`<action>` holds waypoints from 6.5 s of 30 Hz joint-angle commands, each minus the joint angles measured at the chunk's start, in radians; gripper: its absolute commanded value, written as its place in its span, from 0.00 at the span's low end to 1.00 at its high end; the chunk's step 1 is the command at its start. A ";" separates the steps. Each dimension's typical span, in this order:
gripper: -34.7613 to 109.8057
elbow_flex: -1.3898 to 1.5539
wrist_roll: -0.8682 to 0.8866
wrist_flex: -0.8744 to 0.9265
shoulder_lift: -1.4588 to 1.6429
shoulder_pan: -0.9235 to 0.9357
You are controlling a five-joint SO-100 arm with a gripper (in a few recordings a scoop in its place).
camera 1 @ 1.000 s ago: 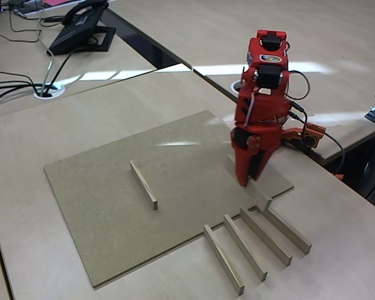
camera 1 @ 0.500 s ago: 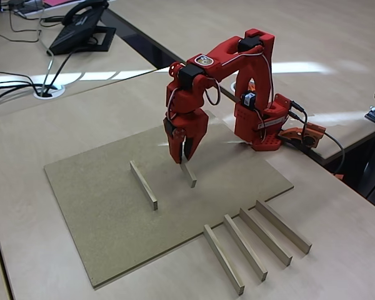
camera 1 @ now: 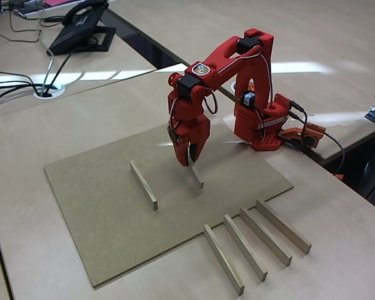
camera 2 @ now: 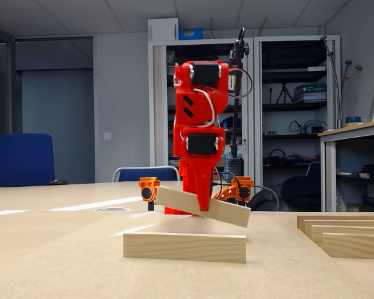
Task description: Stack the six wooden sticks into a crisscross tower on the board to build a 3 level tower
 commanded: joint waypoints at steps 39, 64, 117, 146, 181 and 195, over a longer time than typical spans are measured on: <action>0.29 0.126 -0.057 -0.143 -0.038 0.052; 0.42 0.086 0.015 0.003 0.094 0.012; 0.35 -0.155 1.037 -0.235 -0.064 -0.980; 0.35 0.060 1.009 -0.495 -0.118 -0.956; 0.24 -0.267 1.275 -0.048 -0.020 -0.873; 0.24 -0.377 1.701 0.149 0.104 -0.413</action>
